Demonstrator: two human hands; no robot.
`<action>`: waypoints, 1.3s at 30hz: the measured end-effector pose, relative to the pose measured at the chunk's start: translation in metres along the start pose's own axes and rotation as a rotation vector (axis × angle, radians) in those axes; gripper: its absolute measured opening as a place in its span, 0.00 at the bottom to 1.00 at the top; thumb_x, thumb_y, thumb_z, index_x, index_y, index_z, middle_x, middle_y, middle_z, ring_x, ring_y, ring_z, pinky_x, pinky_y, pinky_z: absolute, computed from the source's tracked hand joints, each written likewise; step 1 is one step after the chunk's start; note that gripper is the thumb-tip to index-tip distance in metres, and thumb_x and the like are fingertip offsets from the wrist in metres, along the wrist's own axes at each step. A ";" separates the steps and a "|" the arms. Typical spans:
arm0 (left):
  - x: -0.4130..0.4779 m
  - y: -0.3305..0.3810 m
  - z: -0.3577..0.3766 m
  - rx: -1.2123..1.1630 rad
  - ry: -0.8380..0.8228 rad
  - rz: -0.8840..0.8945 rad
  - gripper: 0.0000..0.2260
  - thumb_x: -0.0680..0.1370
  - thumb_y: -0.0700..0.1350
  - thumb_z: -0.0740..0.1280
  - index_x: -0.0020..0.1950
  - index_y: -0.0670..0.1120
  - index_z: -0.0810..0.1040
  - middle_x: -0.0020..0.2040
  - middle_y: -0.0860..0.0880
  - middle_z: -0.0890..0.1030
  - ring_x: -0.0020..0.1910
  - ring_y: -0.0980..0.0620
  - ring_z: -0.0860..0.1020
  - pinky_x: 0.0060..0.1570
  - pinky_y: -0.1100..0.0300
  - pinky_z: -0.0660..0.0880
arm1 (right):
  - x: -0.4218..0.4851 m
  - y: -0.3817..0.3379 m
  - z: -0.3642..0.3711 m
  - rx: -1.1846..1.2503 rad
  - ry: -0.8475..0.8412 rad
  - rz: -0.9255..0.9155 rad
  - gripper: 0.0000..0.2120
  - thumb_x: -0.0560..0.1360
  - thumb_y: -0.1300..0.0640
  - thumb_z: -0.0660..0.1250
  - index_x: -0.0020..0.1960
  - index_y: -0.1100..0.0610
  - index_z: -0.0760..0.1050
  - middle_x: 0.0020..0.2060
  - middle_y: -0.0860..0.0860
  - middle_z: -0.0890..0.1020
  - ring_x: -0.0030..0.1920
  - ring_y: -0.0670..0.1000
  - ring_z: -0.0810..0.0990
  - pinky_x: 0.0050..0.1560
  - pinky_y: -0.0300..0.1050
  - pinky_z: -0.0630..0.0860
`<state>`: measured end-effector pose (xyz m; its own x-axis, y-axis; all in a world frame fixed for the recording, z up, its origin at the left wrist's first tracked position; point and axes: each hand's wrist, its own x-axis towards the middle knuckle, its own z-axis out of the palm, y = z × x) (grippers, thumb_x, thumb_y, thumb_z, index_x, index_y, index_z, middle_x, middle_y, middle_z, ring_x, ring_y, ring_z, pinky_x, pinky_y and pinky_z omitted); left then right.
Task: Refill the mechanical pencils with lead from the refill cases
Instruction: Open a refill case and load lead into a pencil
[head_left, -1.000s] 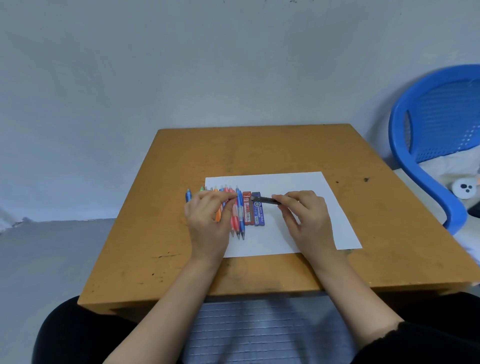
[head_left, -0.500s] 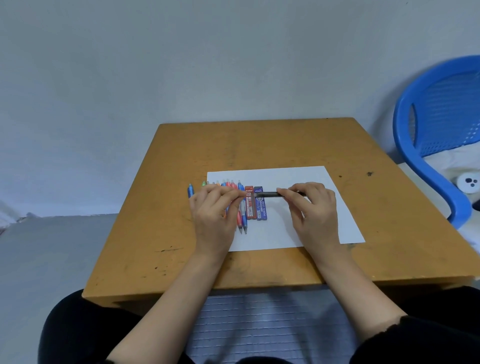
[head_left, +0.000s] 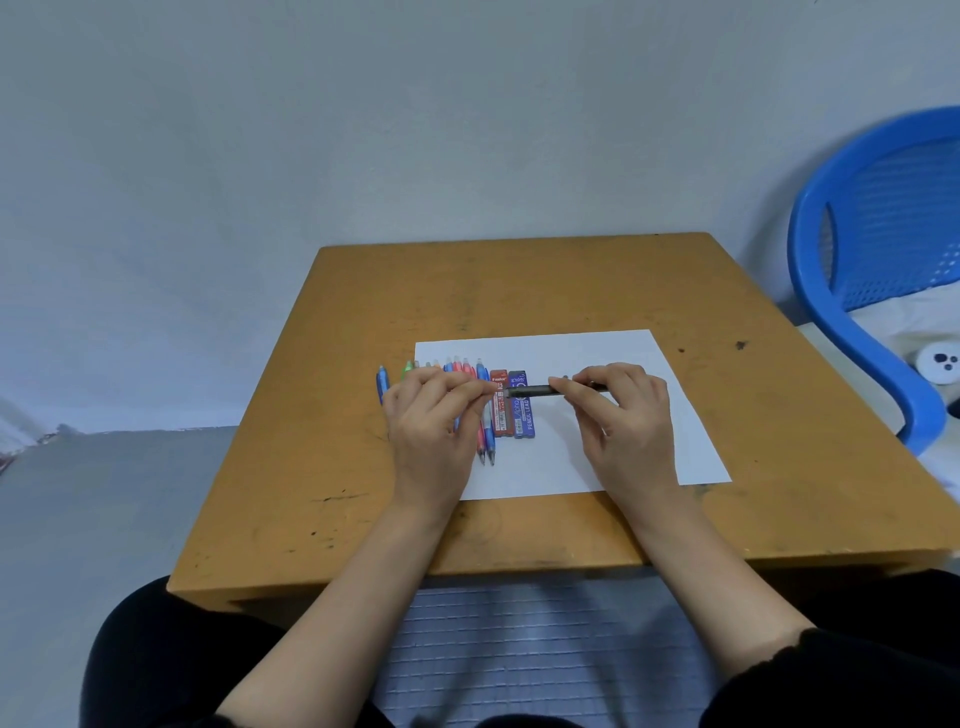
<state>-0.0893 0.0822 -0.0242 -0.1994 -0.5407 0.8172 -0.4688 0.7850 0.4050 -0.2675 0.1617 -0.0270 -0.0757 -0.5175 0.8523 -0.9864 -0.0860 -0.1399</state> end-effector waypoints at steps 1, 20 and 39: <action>0.000 0.000 0.000 0.000 0.000 0.003 0.06 0.76 0.44 0.68 0.44 0.46 0.85 0.42 0.52 0.83 0.47 0.49 0.76 0.51 0.58 0.64 | 0.000 0.000 0.000 0.002 -0.003 -0.002 0.12 0.71 0.68 0.70 0.51 0.56 0.83 0.43 0.54 0.81 0.46 0.55 0.77 0.45 0.48 0.67; 0.000 0.000 0.000 0.016 0.016 0.041 0.06 0.76 0.44 0.68 0.44 0.45 0.85 0.42 0.51 0.83 0.48 0.50 0.75 0.49 0.57 0.64 | 0.001 -0.001 0.000 -0.014 0.010 0.000 0.12 0.71 0.68 0.69 0.51 0.56 0.83 0.42 0.54 0.81 0.46 0.53 0.75 0.45 0.48 0.67; 0.000 0.000 -0.001 0.031 0.005 0.002 0.07 0.76 0.45 0.68 0.45 0.46 0.85 0.42 0.51 0.83 0.46 0.47 0.77 0.50 0.58 0.64 | 0.000 -0.001 -0.001 -0.041 0.021 0.012 0.11 0.72 0.67 0.68 0.50 0.56 0.84 0.42 0.54 0.81 0.46 0.54 0.76 0.45 0.48 0.67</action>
<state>-0.0879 0.0824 -0.0240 -0.1967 -0.5374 0.8201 -0.4950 0.7764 0.3901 -0.2666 0.1625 -0.0264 -0.0901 -0.5005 0.8611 -0.9906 -0.0446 -0.1295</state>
